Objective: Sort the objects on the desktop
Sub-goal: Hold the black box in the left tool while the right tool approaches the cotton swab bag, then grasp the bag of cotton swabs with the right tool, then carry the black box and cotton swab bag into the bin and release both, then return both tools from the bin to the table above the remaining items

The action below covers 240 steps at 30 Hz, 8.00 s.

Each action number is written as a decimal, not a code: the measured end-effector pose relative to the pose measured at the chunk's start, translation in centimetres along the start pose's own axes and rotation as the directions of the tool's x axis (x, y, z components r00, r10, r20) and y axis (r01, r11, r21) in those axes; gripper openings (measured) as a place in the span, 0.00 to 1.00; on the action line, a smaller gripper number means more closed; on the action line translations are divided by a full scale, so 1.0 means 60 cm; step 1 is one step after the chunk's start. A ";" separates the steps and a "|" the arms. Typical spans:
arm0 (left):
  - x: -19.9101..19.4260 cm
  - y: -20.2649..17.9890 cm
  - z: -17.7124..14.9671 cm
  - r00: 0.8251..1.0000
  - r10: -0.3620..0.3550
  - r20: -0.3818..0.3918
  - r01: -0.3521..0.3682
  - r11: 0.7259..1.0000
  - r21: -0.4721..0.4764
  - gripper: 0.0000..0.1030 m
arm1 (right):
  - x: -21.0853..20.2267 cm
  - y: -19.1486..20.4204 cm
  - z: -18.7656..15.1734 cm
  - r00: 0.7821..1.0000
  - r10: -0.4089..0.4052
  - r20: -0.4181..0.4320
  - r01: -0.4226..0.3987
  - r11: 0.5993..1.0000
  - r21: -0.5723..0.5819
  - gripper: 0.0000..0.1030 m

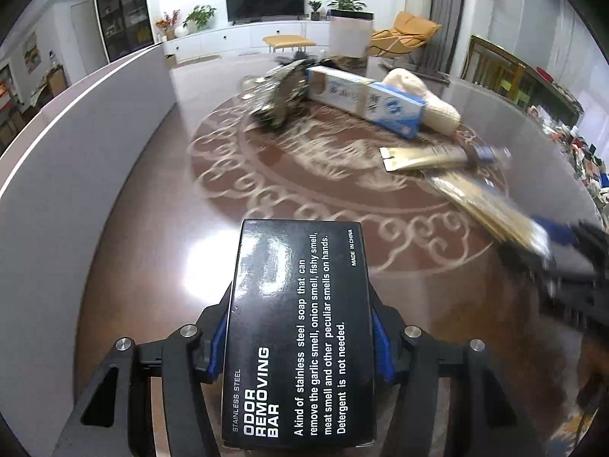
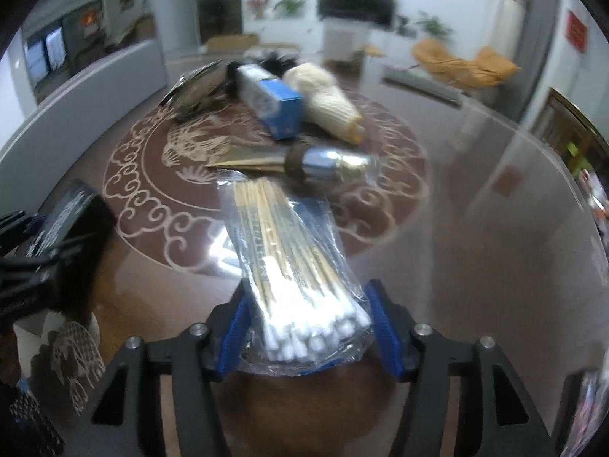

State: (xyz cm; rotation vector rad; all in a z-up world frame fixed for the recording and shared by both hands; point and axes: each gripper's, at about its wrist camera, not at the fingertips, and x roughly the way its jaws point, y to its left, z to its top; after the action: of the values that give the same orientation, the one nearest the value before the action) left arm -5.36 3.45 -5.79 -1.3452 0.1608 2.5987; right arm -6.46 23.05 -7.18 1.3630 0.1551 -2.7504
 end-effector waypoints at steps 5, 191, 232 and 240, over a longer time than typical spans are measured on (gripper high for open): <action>0.018 -0.005 0.009 1.000 0.019 0.007 -0.019 1.000 -0.013 0.94 | 0.022 -0.018 0.006 1.000 0.018 -0.022 -0.017 0.999 0.050 1.00; 0.016 -0.004 0.011 0.999 0.007 0.038 -0.008 1.000 0.019 1.00 | -0.019 -0.019 -0.032 0.999 -0.047 -0.013 0.048 0.990 0.133 1.00; 0.033 0.002 0.014 1.000 0.000 0.008 0.000 1.000 0.002 1.00 | -0.035 -0.027 -0.041 0.996 -0.086 -0.018 0.088 0.979 0.181 1.00; 0.033 0.003 0.015 1.000 0.001 0.007 -0.001 1.000 0.000 1.00 | -0.035 -0.027 -0.041 0.996 -0.086 -0.018 0.088 0.979 0.182 1.00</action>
State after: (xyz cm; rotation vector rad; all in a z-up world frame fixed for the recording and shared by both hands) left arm -7.23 3.72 -6.88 -1.3354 0.1608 2.6039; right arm -3.44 24.98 -6.90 1.4451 -0.0392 -2.8929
